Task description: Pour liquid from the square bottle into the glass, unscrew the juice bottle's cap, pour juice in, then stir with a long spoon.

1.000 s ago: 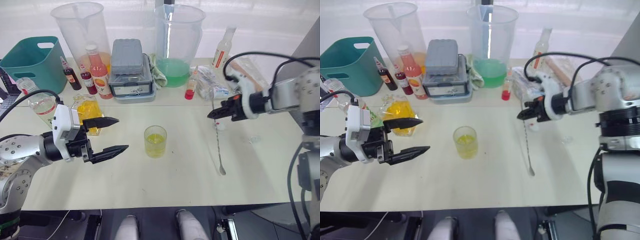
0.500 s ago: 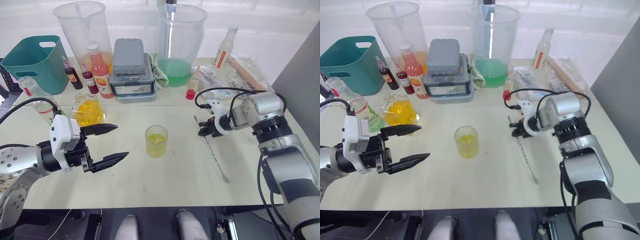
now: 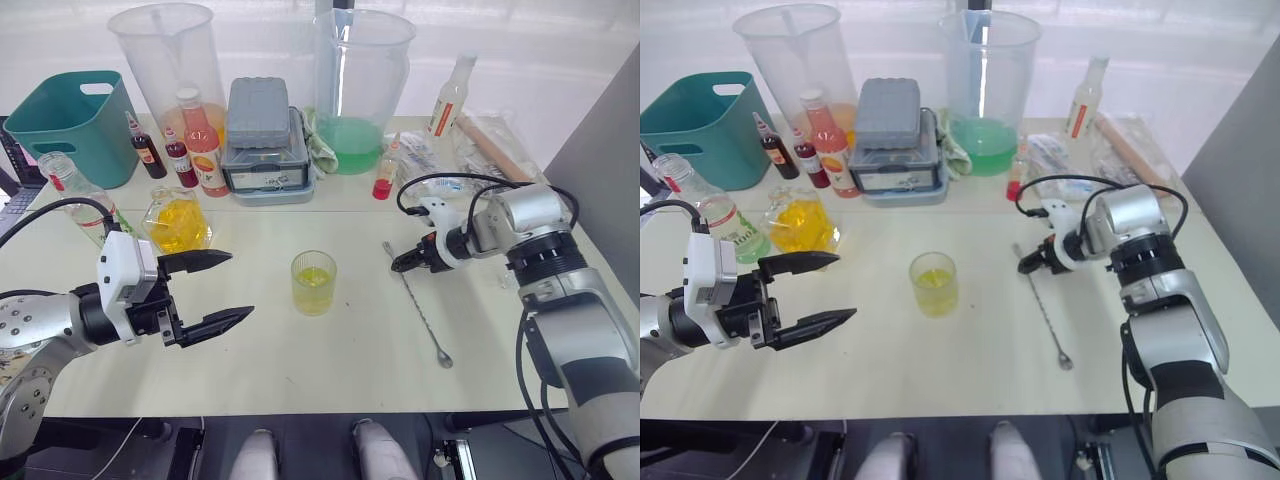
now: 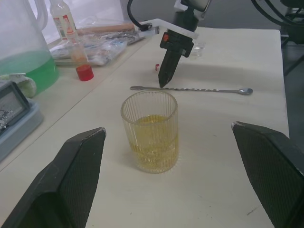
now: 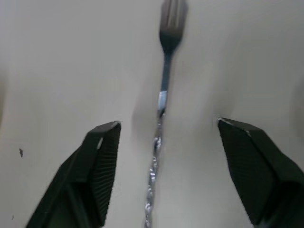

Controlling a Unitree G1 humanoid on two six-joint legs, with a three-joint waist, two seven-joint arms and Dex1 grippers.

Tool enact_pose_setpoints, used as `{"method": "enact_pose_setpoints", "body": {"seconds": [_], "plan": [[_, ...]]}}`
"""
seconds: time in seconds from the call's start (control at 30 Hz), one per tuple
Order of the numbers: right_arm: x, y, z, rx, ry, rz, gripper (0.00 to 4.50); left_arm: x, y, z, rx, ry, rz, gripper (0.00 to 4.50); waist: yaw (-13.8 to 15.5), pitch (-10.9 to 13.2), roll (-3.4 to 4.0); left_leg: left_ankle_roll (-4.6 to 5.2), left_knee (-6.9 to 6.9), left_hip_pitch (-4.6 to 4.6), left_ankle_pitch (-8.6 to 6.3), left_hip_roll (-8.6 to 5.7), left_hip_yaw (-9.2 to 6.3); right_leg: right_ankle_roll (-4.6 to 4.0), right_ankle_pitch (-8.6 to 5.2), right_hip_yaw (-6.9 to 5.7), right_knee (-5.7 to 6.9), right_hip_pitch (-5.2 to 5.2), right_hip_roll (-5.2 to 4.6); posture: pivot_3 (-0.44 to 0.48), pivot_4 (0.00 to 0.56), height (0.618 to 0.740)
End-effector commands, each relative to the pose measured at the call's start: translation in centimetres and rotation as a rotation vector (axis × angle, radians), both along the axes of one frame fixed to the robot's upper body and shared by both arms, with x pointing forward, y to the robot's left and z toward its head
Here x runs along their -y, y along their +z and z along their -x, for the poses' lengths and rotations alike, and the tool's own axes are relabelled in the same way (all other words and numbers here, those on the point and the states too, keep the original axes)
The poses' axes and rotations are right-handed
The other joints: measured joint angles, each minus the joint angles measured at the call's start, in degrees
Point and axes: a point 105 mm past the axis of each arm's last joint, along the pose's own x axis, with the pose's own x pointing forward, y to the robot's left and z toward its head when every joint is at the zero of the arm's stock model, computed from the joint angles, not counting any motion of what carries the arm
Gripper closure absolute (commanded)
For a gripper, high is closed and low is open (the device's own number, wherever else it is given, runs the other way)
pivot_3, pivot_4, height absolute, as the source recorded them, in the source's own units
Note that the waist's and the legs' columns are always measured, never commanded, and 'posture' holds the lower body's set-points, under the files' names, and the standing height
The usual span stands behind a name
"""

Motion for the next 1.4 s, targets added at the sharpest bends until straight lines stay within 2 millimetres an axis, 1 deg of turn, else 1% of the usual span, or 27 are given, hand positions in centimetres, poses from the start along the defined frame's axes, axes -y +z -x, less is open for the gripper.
{"method": "enact_pose_setpoints", "body": {"seconds": [0.03, 0.1, 0.17, 0.23, 0.3, 0.4, 0.43, 0.47, 0.5, 0.53, 0.57, 0.6, 0.63, 0.67, 0.7, 0.77, 0.83, 0.93, 1.0, 1.07, 1.1, 1.17, 1.23, 1.3, 1.4], "plan": [[0.2, 4.4, 0.0, 0.114, 0.016, -0.081, 0.04, -1.2, 0.2, -0.1, 0.016, 0.039, 0.002, 0.0, 0.0, 0.0, 0.01, 0.0, 0.0, 0.0, 0.0, 0.0, 0.0, 0.0, 0.0, 0.0, 0.01, -0.01, 0.0, 0.0, 0.15, 0.739], [0.4, 5.6, 0.5, 0.14, 0.039, -0.116, 0.04, -2.4, -0.6, -0.3, -0.001, 0.073, -0.005, 0.0, -0.1, 0.0, 0.01, 0.0, -0.03, 0.0, 0.0, 0.0, 0.0, 0.0, 0.0, 0.0, 0.02, -0.03, 0.0, 0.0, 0.15, 0.739], [0.1, 7.0, 1.7, 0.143, 0.078, -0.204, 0.04, -4.2, -2.1, -0.4, -0.036, 0.117, -0.04, 0.0, -0.2, 0.0, 0.02, 0.0, -0.06, 0.01, 0.0, 0.01, 0.01, -0.01, -0.01, 0.0, 0.03, -0.05, 0.01, 0.0, 0.15, 0.739], [0.5, 7.7, 2.7, 0.175, 0.117, -0.242, 0.04, -5.9, -3.2, -0.4, -0.063, 0.158, -0.047, 0.0, -0.2, 0.0, 0.03, 0.01, -0.07, 0.04, -0.01, 0.01, 0.03, -0.03, -0.02, 0.0, 0.04, -0.05, 0.0, 0.0, 0.15, 0.739], [1.3, 8.5, 3.5, 0.262, 0.169, -0.223, 0.04, -7.3, -3.4, -0.7, -0.053, 0.204, -0.05, 0.0, 0.0, 0.0, 0.02, 0.01, -0.06, 0.02, -0.01, 0.01, 0.01, -0.04, -0.03, -0.02, 0.02, -0.04, 0.0, 0.0, 0.15, 0.739], [2.0, 9.4, 4.7, 0.382, 0.218, -0.221, 0.04, -8.6, -3.5, -0.7, -0.046, 0.236, -0.044, 0.0, 0.5, 0.0, 0.02, 0.0, 0.0, -0.02, 0.0, 0.0, 0.01, 0.0, -0.05, -0.03, -0.06, 0.0, -0.03, 0.0, 0.15, 0.739], [2.2, 10.0, 5.0, 0.436, 0.209, -0.302, 0.04, -9.0, -3.7, -0.6, -0.051, 0.243, -0.051, 0.0, 0.4, 0.0, 0.02, 0.0, 0.03, -0.03, 0.0, 0.01, 0.03, 0.02, -0.05, -0.03, -0.07, 0.01, -0.03, 0.0, 0.15, 0.739], [2.8, 10.3, 5.3, 0.521, 0.207, -0.344, 0.04, -9.7, -4.1, -0.6, -0.06, 0.261, -0.07, 0.0, 0.4, 0.0, -0.01, 0.0, 0.04, -0.03, 0.0, 0.01, 0.04, 0.04, -0.05, -0.02, -0.07, 0.02, -0.03, 0.0, 0.15, 0.739], [4.0, 10.0, 5.6, 0.601, 0.192, -0.314, 0.04, -10.6, -4.6, -0.6, -0.062, 0.284, -0.102, 0.0, 0.4, 0.0, -0.02, 0.0, 0.04, -0.02, 0.0, 0.01, 0.05, 0.05, -0.04, -0.02, -0.06, 0.01, -0.03, 0.0, 0.15, 0.739], [5.3, 10.1, 6.1, 0.721, 0.172, -0.276, 0.04, -12.1, -5.1, -0.6, -0.061, 0.335, -0.132, 0.0, 0.5, 0.0, -0.03, 0.0, 0.03, 0.01, 0.0, 0.01, 0.03, 0.06, -0.04, -0.03, -0.04, 0.06, -0.02, 0.0, 0.15, 0.739], [6.2, 10.0, 6.7, 0.788, 0.163, -0.229, 0.04, -13.3, -5.4, -0.6, -0.057, 0.373, -0.156, 0.0, 0.7, 0.0, -0.03, 0.0, 0.02, 0.02, 0.0, 0.01, 0.01, 0.05, -0.04, -0.04, -0.03, 0.07, -0.02, 0.0, 0.15, 0.739], [6.7, 10.0, 7.1, 0.827, 0.157, -0.203, 0.04, -14.0, -5.5, -0.6, -0.052, 0.394, -0.17, 0.0, 0.7, 0.0, -0.01, 0.0, 0.0, 0.03, -0.01, 0.01, -0.01, 0.05, -0.04, -0.08, -0.04, 0.06, -0.02, 0.0, 0.15, 0.739], [6.7, 9.8, 7.6, 0.824, 0.167, -0.223, 0.04, -14.5, -5.7, -0.6, -0.057, 0.41, -0.171, 0.0, 0.6, 0.0, 0.02, 0.0, -0.01, 0.02, -0.01, 0.01, 0.01, 0.05, -0.05, -0.07, -0.03, 0.05, -0.03, 0.0, 0.15, 0.739], [6.5, 9.4, 8.5, 0.758, 0.183, -0.32, 0.04, -15.2, -6.0, -0.6, -0.076, 0.431, -0.166, 0.0, 0.4, 0.0, 0.03, 0.0, -0.01, 0.02, 0.0, 0.0, 0.06, 0.04, -0.04, -0.04, -0.01, 0.02, -0.05, 0.0, 0.15, 0.739], [6.7, 9.2, 9.3, 0.769, 0.2, -0.366, 0.04, -16.1, -6.5, -0.5, -0.101, 0.458, -0.168, 0.0, 0.2, 0.0, 0.03, 0.0, 0.02, 0.03, 0.0, 0.01, 0.09, 0.05, -0.04, -0.03, 0.02, 0.01, -0.05, 0.0, 0.15, 0.739], [7.6, 7.8, 10.6, 0.752, 0.211, -0.399, 0.04, -17.3, -7.3, -0.3, -0.141, 0.502, -0.15, 0.0, 0.1, -0.1, -0.09, -0.01, 0.07, 0.12, 0.01, 0.03, 0.09, 0.06, -0.04, -0.02, 0.15, 0.04, -0.03, 0.0, 0.15, 0.739], [8.5, 6.4, 11.1, 0.743, 0.213, -0.352, 0.04, -17.8, -7.8, -0.2, -0.165, 0.517, -0.147, 0.0, 0.1, -0.1, -0.16, -0.01, 0.06, 0.45, 0.0, 0.03, 0.09, 0.33, -0.38, -0.03, 0.35, 0.25, -0.03, 0.0, 0.15, 0.739], [11.2, 4.6, 11.5, 0.832, 0.195, -0.197, 0.04, -18.9, -8.9, -0.7, -0.21, 0.622, -0.151, 0.0, 0.2, -0.1, -0.16, -0.02, 0.08, 0.62, 0.0, 0.03, 0.11, 0.36, -0.46, 0.0, 0.37, 0.41, -0.04, 0.0, 0.15, 0.739], [12.6, 3.6, 11.8, 0.849, 0.176, -0.155, 0.04, -19.2, -9.1, -0.6, -0.206, 0.652, -0.13, 0.0, 0.2, -0.1, -0.16, -0.02, 0.14, 0.67, 0.0, 0.02, 0.13, 0.37, -0.45, 0.01, 0.41, 0.46, -0.04, 0.0, 0.15, 0.739], [13.7, 2.8, 11.9, 0.856, 0.144, -0.123, 0.04, -20.0, -9.4, -0.4, -0.189, 0.711, -0.147, 0.0, 0.2, -0.1, -0.16, -0.03, 0.15, 0.78, 0.0, 0.02, 0.13, 0.37, -0.45, 0.01, 0.42, 0.58, -0.04, 0.0, 0.15, 0.739], [13.9, 2.5, 12.0, 0.859, 0.136, -0.114, 0.04, -20.4, -9.6, -0.2, -0.19, 0.73, -0.157, 0.0, 0.2, -0.1, -0.16, -0.03, 0.14, 0.9, -0.01, 0.03, 0.13, 0.36, -0.46, 0.01, 0.42, 0.68, -0.04, 0.0, 0.15, 0.739], [14.7, 2.2, 11.8, 0.889, 0.115, -0.078, 0.04, -21.8, -10.3, 0.7, -0.216, 0.788, -0.159, 0.0, -0.1, -0.1, -0.16, -0.03, 0.12, 0.96, -0.01, 0.03, 0.13, 0.35, -0.48, 0.01, 0.43, 0.72, -0.03, 0.0, 0.15, 0.739], [15.4, 1.8, 11.9, 0.908, 0.101, -0.054, 0.04, -22.8, -10.5, 1.6, -0.22, 0.837, -0.142, 0.0, -0.4, -0.1, -0.17, -0.03, 0.07, 1.0, -0.01, 0.04, 0.16, 0.34, -0.49, 0.02, 0.42, 0.72, -0.03, 0.0, 0.15, 0.739], [15.6, 1.4, 11.9, 0.907, 0.095, -0.053, 0.04, -23.0, -10.5, 2.0, -0.207, 0.857, -0.131, 0.0, -0.3, -0.1, -0.17, -0.03, 0.03, 1.01, -0.01, 0.04, 0.15, 0.32, -0.5, 0.01, 0.44, 0.72, -0.04, 0.0, 0.15, 0.739], [15.6, 1.1, 11.9, 0.912, 0.089, -0.058, 0.04, -23.0, -10.7, 2.2, -0.191, 0.873, -0.136, 0.0, 0.0, -0.1, -0.17, -0.03, 0.04, 1.02, -0.01, 0.03, 0.16, 0.32, -0.51, 0.03, 0.43, 0.74, -0.04, 0.0, 0.15, 0.739]]}}
